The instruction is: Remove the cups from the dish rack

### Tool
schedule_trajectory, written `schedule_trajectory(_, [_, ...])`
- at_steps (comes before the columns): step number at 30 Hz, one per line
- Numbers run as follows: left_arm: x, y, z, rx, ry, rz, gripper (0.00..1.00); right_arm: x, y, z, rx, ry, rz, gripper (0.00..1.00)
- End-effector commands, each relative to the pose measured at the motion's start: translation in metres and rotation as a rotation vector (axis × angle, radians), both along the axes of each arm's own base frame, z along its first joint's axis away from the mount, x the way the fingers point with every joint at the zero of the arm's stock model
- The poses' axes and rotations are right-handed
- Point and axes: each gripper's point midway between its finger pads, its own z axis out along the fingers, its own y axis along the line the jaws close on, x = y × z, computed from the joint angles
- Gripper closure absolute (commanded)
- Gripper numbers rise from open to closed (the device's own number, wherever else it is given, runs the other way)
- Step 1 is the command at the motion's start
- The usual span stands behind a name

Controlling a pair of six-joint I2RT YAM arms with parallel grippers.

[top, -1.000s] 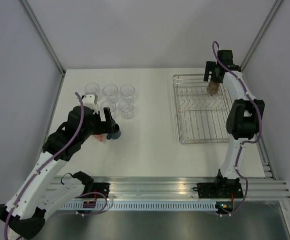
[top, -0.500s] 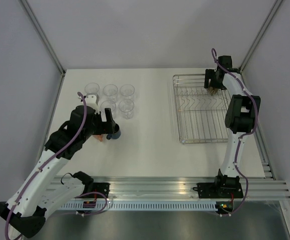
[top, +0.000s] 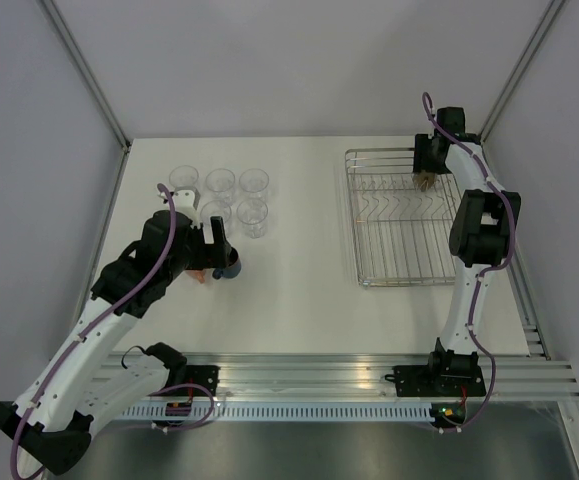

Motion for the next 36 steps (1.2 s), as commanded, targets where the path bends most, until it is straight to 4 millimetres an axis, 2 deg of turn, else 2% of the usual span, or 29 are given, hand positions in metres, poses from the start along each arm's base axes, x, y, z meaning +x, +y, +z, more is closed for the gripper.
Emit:
schedule_trajectory(1, [0.0,0.0,0.002,0.02,-0.015,-0.031,0.01,0.011,-0.006,0.031,-0.024,-0.069,0.005,0.51])
schedule_trajectory(9, [-0.001,-0.002,-0.001,0.014,-0.009,-0.038,0.01,0.009,-0.003,0.051,-0.013,-0.104,0.02,0.65])
schedule_trajectory(13, [-0.001,-0.002,0.0,0.012,-0.013,-0.04,0.01,0.008,-0.001,0.055,-0.007,-0.115,0.018,0.67])
schedule_trajectory(22, [0.0,-0.005,0.001,0.001,-0.022,-0.051,0.01,0.009,0.0,0.086,0.0,-0.187,0.011,0.68])
schedule_trajectory(27, [0.002,-0.006,-0.001,-0.004,-0.03,-0.054,0.01,0.006,0.001,0.11,0.005,-0.231,0.009,0.68])
schedule_trajectory(32, [0.002,-0.01,-0.002,-0.018,-0.027,-0.064,0.01,0.0,0.005,0.144,0.02,-0.282,0.018,0.69])
schedule_trajectory(34, [0.003,-0.012,0.001,-0.03,-0.032,-0.065,0.01,-0.005,0.014,0.163,0.075,-0.319,0.011,0.69])
schedule_trajectory(36, [0.003,-0.017,0.007,-0.059,-0.041,-0.082,0.01,-0.011,0.028,0.174,0.133,-0.337,0.049,0.7])
